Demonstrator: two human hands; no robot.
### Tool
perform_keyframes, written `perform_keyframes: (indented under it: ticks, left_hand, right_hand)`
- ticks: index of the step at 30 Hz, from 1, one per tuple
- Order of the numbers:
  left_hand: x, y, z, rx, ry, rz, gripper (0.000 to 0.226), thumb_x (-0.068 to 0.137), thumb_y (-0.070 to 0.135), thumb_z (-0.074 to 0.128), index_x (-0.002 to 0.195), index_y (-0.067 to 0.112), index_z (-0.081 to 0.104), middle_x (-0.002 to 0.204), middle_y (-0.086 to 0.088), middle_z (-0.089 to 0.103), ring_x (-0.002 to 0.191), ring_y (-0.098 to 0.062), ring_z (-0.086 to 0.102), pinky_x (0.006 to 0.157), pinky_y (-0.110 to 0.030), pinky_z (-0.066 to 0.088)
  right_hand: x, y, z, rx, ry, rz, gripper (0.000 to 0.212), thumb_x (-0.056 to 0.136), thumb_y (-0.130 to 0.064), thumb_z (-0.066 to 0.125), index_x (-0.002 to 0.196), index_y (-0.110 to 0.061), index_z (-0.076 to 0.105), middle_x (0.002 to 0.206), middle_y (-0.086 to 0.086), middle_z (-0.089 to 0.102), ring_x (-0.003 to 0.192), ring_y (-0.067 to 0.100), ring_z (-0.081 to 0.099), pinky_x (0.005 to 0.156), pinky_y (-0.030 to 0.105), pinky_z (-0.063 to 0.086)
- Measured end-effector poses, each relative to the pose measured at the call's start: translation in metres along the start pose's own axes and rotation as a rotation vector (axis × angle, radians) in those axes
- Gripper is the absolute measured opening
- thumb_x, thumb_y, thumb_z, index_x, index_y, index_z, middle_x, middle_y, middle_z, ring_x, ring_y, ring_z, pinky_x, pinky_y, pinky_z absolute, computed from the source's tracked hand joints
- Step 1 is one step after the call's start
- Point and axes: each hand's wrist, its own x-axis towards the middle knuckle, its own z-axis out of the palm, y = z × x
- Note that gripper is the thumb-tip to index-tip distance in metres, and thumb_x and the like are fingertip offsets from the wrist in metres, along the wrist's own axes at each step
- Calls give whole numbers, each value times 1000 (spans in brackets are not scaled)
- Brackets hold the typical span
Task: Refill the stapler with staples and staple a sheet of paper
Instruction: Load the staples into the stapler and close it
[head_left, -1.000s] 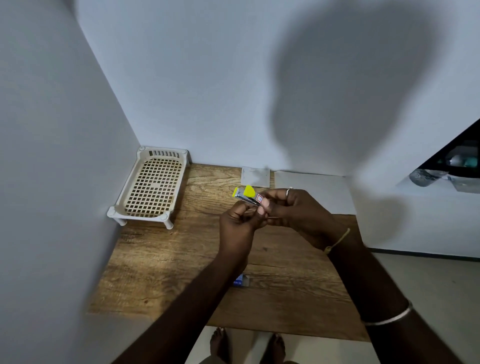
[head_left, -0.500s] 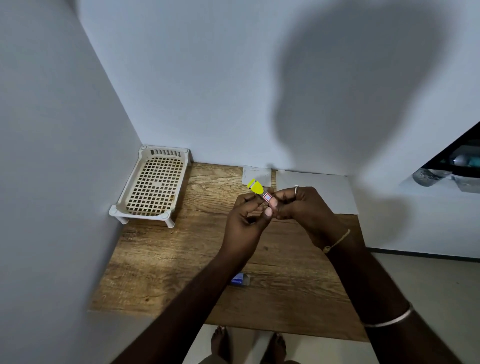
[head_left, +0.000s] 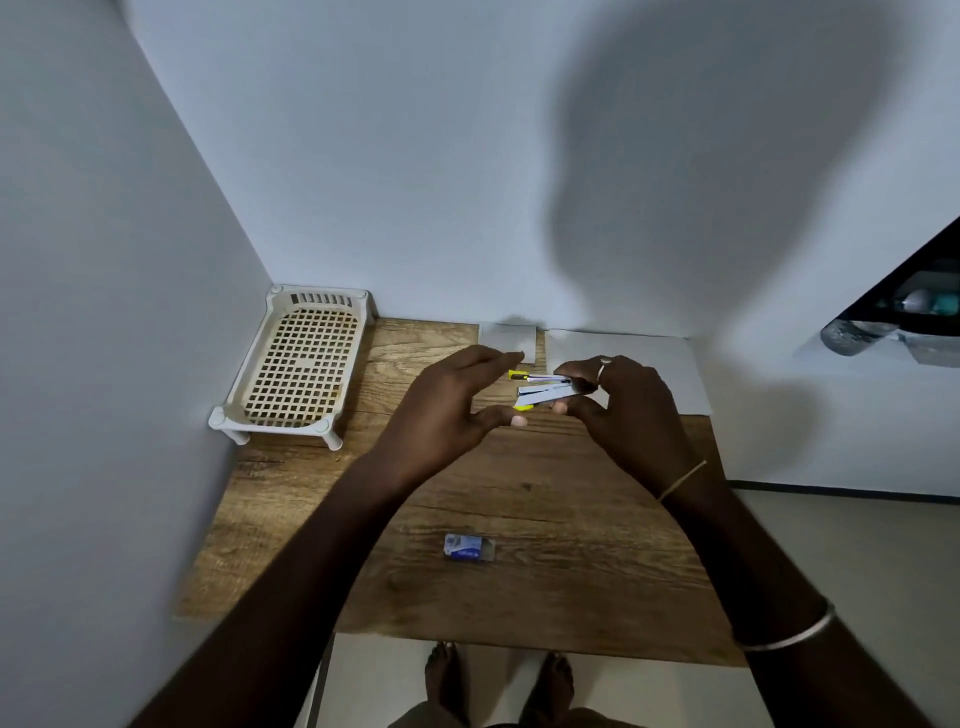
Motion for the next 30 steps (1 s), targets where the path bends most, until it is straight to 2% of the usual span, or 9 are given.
perform_keyframes:
  ticks: [4, 8, 12, 15, 19, 27, 30]
  left_hand:
    - [-7, -15, 25, 169, -105, 27, 71, 82, 37, 83, 146, 22, 55, 132, 0, 69, 117, -22, 64, 89, -31, 51]
    - [-22, -32, 63, 184, -198, 16, 70, 75, 31, 89, 138, 14, 62, 125, -7, 73, 110, -28, 68, 87, -34, 52]
    - [-38, -48, 96, 202, -319, -50, 68, 75, 27, 87, 137, 15, 63, 129, -6, 71, 115, -27, 66, 92, -37, 49]
    - [-48, -56, 113, 204, -375, -89, 66, 75, 27, 86, 137, 16, 64, 130, -4, 71, 116, -27, 65, 93, -38, 48]
    - [-53, -64, 125, 200, -445, -171, 66, 82, 36, 81, 142, 20, 59, 135, -3, 68, 119, -25, 62, 97, -38, 46]
    - [-58, -76, 137, 203, -417, -201, 67, 77, 39, 83, 139, 23, 62, 125, -2, 72, 109, -23, 64, 88, -34, 46]
    - [-58, -79, 140, 194, -425, -206, 69, 77, 42, 83, 140, 25, 60, 128, 0, 71, 112, -21, 63, 90, -33, 45]
  right_hand:
    - [-10, 19, 20, -184, -64, -32, 36, 84, -41, 75, 119, -29, 75, 103, 1, 78, 97, 24, 68, 83, 42, 53]
    - [-30, 40, 55, -195, -152, 46, 34, 78, -33, 81, 111, -27, 78, 100, -1, 77, 95, 25, 65, 79, 41, 53]
    - [-49, 58, 94, -190, -257, 122, 30, 80, -26, 78, 110, -24, 78, 102, 5, 69, 100, 30, 59, 82, 39, 48]
    - [-59, 65, 114, -182, -298, 163, 28, 83, -32, 74, 111, -27, 77, 99, 3, 64, 99, 28, 57, 79, 37, 45]
    - [-64, 71, 129, -235, -370, 174, 30, 85, -41, 70, 114, -34, 74, 103, -1, 61, 103, 24, 54, 82, 36, 42]
    - [-63, 80, 137, -228, -383, 186, 31, 84, -42, 72, 114, -34, 73, 104, -2, 63, 105, 24, 54, 81, 37, 43]
    - [-62, 84, 137, -220, -394, 177, 34, 84, -44, 72, 116, -35, 71, 105, -2, 63, 105, 25, 54, 80, 37, 41]
